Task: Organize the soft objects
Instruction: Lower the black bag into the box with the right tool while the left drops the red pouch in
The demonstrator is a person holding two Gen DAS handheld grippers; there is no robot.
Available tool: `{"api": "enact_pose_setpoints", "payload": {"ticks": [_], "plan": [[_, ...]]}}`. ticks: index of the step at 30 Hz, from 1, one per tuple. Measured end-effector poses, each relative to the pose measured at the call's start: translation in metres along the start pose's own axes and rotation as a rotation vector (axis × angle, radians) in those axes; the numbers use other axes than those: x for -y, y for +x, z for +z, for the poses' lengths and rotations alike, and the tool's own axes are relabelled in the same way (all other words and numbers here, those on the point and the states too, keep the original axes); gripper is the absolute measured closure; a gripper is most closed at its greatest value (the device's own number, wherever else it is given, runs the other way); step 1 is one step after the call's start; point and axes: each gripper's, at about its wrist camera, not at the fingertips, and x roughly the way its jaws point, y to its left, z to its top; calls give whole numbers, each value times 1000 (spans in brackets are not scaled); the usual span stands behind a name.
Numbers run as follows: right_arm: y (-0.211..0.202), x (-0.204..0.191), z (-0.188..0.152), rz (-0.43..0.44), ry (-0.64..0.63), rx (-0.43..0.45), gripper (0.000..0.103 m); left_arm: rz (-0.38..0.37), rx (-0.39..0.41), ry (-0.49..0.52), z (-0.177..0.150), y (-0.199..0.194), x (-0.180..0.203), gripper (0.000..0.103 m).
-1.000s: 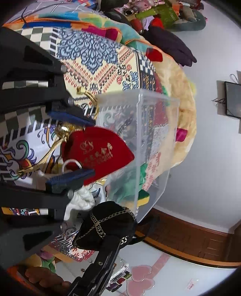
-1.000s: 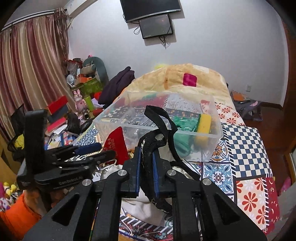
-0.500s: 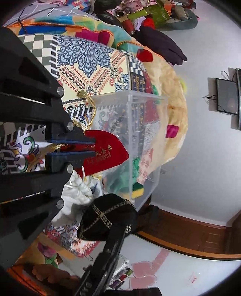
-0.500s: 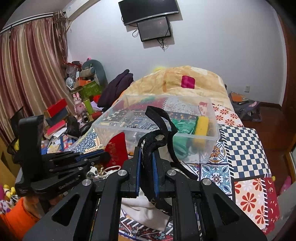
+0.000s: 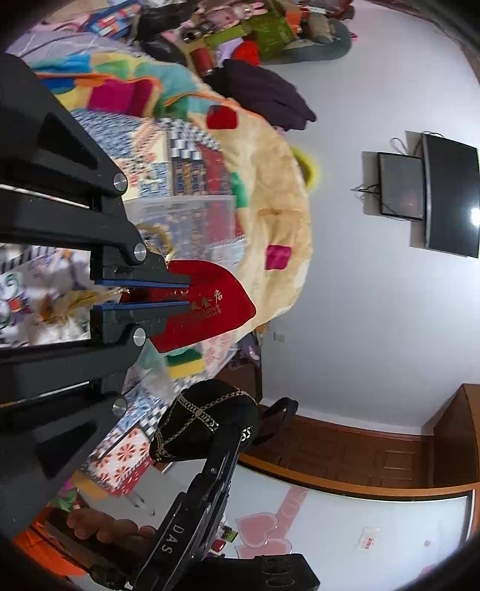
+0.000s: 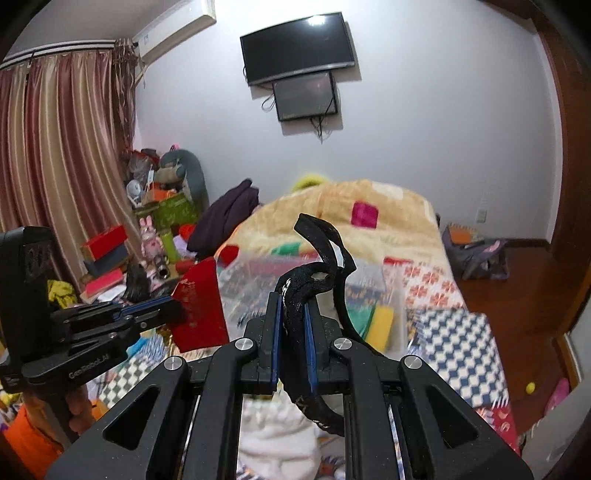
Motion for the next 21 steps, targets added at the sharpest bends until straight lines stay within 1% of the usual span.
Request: {"api": "enact_pose_setpoints", "payload": {"ticks": [3,5,9,12,16,19,21], "plan": [[9,2,10,-12,-12,9,93,6,2,9,16,10,-2,98],[19,1,14,-21,-23,7,93,24,1,16,25,20,-4,98],[44,2,17,-29,-31,-28,93,68,-30,24,32,51,-10,98],[65,5,13,-26,-31,-77,93,79,-79,18,27,76,-15,98],[94,8,1,-7,-16,-172,93,88,-145,15,14,103,-19,98],[111,10,-9,3,-2,-248,93,71,-194,1,3,118,-22,98],[118,11,-14,6,0,-280,93,60,-218,-3,-2,125,-23,98]]}}
